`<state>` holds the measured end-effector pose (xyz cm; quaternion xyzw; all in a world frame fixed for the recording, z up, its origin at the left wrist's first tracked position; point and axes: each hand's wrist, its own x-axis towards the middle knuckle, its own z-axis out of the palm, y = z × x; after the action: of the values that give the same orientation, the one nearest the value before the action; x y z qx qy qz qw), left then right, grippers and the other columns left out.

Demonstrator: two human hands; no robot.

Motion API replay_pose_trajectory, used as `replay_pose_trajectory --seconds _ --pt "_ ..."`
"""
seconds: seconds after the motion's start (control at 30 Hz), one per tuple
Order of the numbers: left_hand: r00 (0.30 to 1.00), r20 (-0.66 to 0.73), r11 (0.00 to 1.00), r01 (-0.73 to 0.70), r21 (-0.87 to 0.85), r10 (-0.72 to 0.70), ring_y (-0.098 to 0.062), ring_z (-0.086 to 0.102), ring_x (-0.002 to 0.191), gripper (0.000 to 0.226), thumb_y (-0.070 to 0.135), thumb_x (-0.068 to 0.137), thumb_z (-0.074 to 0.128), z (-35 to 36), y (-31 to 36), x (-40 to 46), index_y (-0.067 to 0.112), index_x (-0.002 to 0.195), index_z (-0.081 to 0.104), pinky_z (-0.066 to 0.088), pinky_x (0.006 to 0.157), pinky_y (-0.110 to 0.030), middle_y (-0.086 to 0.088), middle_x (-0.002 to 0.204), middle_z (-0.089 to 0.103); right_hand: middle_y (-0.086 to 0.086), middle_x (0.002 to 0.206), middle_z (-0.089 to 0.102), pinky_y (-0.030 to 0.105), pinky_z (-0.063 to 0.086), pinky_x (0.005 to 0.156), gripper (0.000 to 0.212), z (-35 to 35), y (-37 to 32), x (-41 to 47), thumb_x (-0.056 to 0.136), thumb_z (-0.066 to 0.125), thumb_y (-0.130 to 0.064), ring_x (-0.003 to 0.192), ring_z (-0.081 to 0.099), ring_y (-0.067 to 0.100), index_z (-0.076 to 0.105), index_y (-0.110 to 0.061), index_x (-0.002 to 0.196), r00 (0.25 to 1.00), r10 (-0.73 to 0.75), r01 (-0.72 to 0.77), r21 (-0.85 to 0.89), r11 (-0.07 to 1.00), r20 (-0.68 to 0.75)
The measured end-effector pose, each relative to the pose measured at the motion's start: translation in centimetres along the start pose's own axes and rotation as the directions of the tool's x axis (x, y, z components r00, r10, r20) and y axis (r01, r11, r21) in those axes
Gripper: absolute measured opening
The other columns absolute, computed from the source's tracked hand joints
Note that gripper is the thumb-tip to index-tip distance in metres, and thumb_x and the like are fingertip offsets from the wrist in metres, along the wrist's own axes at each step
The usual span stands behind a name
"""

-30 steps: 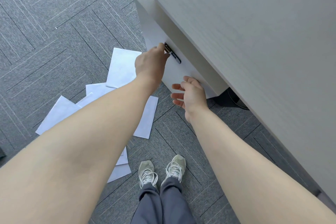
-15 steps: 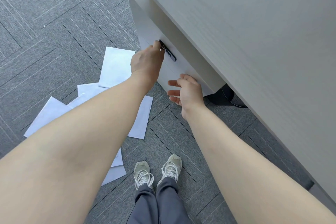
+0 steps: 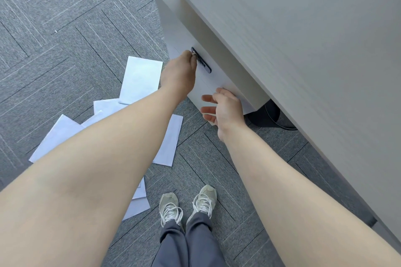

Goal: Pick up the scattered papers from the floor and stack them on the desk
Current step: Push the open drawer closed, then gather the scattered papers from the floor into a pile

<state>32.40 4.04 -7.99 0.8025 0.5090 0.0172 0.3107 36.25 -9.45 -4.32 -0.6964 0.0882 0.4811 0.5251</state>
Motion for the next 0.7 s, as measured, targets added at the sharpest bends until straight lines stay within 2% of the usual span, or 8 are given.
replay_pose_trajectory --seconds 0.07,0.13,0.2,0.47,0.6,0.7 --pt "0.998 0.025 0.998 0.051 -0.040 -0.050 -0.035 0.057 0.097 0.036 0.039 0.098 0.030 -0.2 0.1 -0.2 0.013 0.109 0.052 0.037 0.068 -0.037 -0.013 0.106 0.064 0.004 0.093 0.070 0.028 0.047 0.057 0.043 0.1 -0.1 -0.2 0.098 0.043 -0.011 0.062 0.058 0.018 0.044 -0.013 0.140 1.000 0.001 -0.001 -0.002 1.000 0.001" --pt "0.992 0.047 0.986 0.123 -0.113 -0.118 -0.034 0.056 0.109 0.038 0.037 0.097 0.035 -0.5 -0.3 -0.6 0.015 0.125 0.049 0.042 0.080 -0.038 -0.011 0.120 0.062 0.005 0.094 0.069 0.028 0.046 0.057 0.043 0.2 -0.2 -0.3 0.099 0.042 -0.011 0.061 0.058 0.018 0.042 -0.013 0.142 1.000 0.003 -0.003 -0.007 1.000 0.003" --pt "0.983 0.040 0.968 0.185 -0.170 -0.181 -0.031 0.055 0.114 0.041 0.034 0.095 0.037 -1.0 -1.3 -1.5 0.016 0.131 0.046 0.042 0.087 -0.038 -0.009 0.126 0.060 0.006 0.094 0.068 0.028 0.047 0.057 0.044 0.3 -0.3 -0.5 0.099 0.041 -0.013 0.062 0.058 0.018 0.041 -0.014 0.143 1.000 0.008 -0.008 -0.021 1.000 0.004" --pt "0.957 -0.020 0.930 0.278 -0.239 -0.291 -0.028 0.056 0.111 0.035 0.030 0.096 0.039 -3.4 -7.9 -9.2 0.012 0.121 0.056 0.041 0.084 -0.034 -0.007 0.121 0.063 0.007 0.091 0.065 0.029 0.047 0.057 0.044 1.4 -0.2 -1.9 0.100 0.039 -0.011 0.062 0.058 0.018 0.038 -0.017 0.144 1.000 0.003 -0.003 -0.099 0.995 0.000" --pt "0.926 -0.023 0.893 0.357 -0.274 -0.377 -0.026 0.058 0.105 0.031 0.030 0.097 0.038 -4.4 -11.6 -14.2 0.014 0.115 0.058 0.040 0.078 -0.031 -0.004 0.117 0.065 0.005 0.088 0.066 0.029 0.046 0.056 0.039 4.0 1.5 -3.9 0.100 0.040 -0.012 0.060 0.057 0.019 0.042 -0.017 0.139 0.999 0.023 -0.014 -0.182 0.983 0.049" --pt "0.889 -0.024 0.849 0.429 -0.307 -0.458 -0.025 0.058 0.105 0.031 0.031 0.096 0.038 -5.5 -14.5 -17.5 0.017 0.114 0.058 0.044 0.083 -0.034 -0.002 0.117 0.064 0.006 0.091 0.065 0.028 0.046 0.054 0.038 7.0 3.3 -5.8 0.100 0.040 -0.012 0.059 0.056 0.018 0.043 -0.015 0.138 0.992 0.029 0.006 -0.271 0.962 0.124"
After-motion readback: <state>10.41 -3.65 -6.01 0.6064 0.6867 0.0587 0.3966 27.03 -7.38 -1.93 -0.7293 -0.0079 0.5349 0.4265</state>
